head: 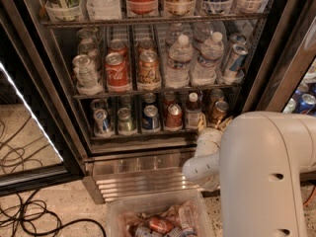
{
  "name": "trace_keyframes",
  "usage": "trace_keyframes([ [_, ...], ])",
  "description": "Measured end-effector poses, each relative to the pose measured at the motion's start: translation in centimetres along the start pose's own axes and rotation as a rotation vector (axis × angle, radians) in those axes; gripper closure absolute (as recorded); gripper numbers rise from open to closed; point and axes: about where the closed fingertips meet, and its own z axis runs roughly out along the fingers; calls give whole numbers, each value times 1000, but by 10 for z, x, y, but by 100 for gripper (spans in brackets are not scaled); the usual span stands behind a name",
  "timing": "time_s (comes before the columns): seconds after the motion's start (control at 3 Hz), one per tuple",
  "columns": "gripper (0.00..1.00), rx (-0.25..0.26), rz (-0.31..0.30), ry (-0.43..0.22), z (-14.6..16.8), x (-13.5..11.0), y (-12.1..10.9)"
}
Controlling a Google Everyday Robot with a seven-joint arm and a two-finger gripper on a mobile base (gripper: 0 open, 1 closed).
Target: Pick orange can from bottom shelf of fridge
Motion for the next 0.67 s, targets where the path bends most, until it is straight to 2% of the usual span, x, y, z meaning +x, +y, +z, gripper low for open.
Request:
trace_keyframes([
  [0.33, 27, 0, 0, 1, 0, 0, 0],
  [0.67, 50, 1, -1, 1, 0, 1, 1],
])
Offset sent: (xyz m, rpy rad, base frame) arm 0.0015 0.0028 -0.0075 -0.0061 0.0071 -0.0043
